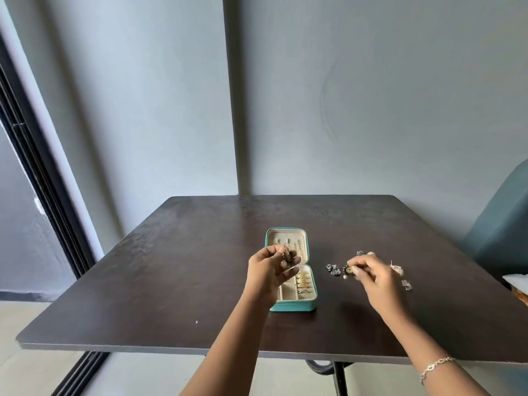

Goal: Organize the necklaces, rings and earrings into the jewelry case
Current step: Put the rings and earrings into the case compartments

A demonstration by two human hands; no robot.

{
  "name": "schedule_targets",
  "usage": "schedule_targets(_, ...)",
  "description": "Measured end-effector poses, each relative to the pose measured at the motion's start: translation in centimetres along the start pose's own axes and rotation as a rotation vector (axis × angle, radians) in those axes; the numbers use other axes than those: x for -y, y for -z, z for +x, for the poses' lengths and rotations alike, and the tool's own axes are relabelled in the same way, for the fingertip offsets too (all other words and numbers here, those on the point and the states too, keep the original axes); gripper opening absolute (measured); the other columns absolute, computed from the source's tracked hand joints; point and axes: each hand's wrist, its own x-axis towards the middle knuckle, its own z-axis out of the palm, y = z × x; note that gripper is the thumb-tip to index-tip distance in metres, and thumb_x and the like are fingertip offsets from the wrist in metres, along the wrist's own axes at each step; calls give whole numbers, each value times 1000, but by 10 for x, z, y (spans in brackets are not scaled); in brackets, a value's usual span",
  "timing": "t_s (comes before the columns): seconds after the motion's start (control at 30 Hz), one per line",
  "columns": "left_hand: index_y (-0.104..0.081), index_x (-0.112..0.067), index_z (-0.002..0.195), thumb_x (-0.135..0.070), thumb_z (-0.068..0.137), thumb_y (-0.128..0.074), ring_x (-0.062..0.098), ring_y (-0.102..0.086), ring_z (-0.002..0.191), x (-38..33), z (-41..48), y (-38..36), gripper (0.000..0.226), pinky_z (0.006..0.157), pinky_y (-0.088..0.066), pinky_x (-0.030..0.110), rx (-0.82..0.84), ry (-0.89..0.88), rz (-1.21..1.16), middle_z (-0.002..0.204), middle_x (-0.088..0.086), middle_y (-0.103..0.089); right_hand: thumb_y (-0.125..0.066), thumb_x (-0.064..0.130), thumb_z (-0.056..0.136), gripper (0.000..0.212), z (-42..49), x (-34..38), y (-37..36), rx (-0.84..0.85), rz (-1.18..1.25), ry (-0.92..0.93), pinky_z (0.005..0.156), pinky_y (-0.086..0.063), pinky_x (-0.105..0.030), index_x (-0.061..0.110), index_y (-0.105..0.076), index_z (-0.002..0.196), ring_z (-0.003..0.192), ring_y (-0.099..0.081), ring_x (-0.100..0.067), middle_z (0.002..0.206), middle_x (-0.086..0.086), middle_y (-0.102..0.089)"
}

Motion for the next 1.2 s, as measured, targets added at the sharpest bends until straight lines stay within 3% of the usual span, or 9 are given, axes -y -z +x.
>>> schedule_targets(0.07, -54, -4, 77, 2, 92, -47, 18, -67, 55, -7, -3, 9, 17, 50, -55, 24, -43, 23, -44, 67, 12, -66, -61, 0, 80, 39, 4, 11, -10, 67, 33, -14, 72, -52, -27, 39, -61, 73, 75, -63, -10, 84, 25, -65)
schedule_targets(0.27, -55, 0, 79, 6, 91, -42, 19, -66, 50, -18, -7, 30, 20, 47, -55, 23, -140, 61, -27, 63, 16, -65, -58, -6, 82, 45, 8, 50, -38, 211, 66, -9, 73, -54, -40, 38, -60, 75, 71, -63, -17, 84, 7, -66)
schedule_targets(0.4, -57, 2, 79, 0, 94, -46, 21, -65, 46, -18, -4, 39, 18, 43, -54, 24, -221, 85, -47, 53, 13, -62, -62, 0, 81, 40, 11, 63, -50, 263, 34, -35, 71, -54, -33, 39, -61, 72, 72, -65, -17, 78, 12, -67)
schedule_targets(0.53, -56, 6, 79, -12, 89, -59, 22, -65, 48, -17, -3, 46, 21, 48, -57, 28, -255, 86, -83, 69, 19, -60, -66, 1, 78, 18, 16, 74, -63, 312, -28, -12, 65, -44, -8, 18, -71, 80, 66, -59, 6, 72, 13, -65)
schedule_targets(0.6, -58, 6, 79, -4, 87, -60, 21, -65, 50, -15, -3, 50, 13, 53, -58, 27, -241, 73, -49, 67, 19, -62, -67, -1, 77, 13, 18, 79, -68, 322, -61, -7, 64, -42, -4, 10, -72, 82, 67, -59, 2, 76, 3, -69)
schedule_targets(0.7, -59, 5, 80, 7, 86, -56, 18, -64, 49, -13, -4, 53, 7, 53, -58, 25, -226, 63, -1, 70, 19, -61, -67, 0, 76, 12, 21, 82, -76, 353, -111, -9, 69, -46, -15, 10, -72, 80, 74, -63, -14, 82, -1, -71)
schedule_targets(0.83, -61, 3, 82, 8, 87, -53, 19, -64, 54, -9, -5, 57, 11, 56, -58, 26, -218, 46, 37, 68, 15, -63, -67, 2, 77, 11, 23, 84, -82, 398, -169, -46, 62, -37, -2, 11, -71, 81, 72, -58, -9, 83, 2, -70)
schedule_targets(1.03, -64, -5, 78, 6, 87, -54, 17, -59, 64, -4, -3, 58, 18, 60, -54, 24, -225, 0, 137, 70, 10, -64, -66, 11, 78, 13, 22, 81, -83, 485, -362, -63, 89, -42, -32, 21, -71, 84, 94, -59, -15, 84, 8, -67)
schedule_targets(1.2, -64, -3, 74, 11, 85, -53, 18, -58, 63, -4, -3, 57, 21, 60, -55, 23, -207, -26, 149, 62, 6, -65, -63, 14, 81, 14, 24, 82, -86, 524, -480, -53, 88, -30, -31, 24, -69, 88, 105, -52, -14, 87, 10, -66)
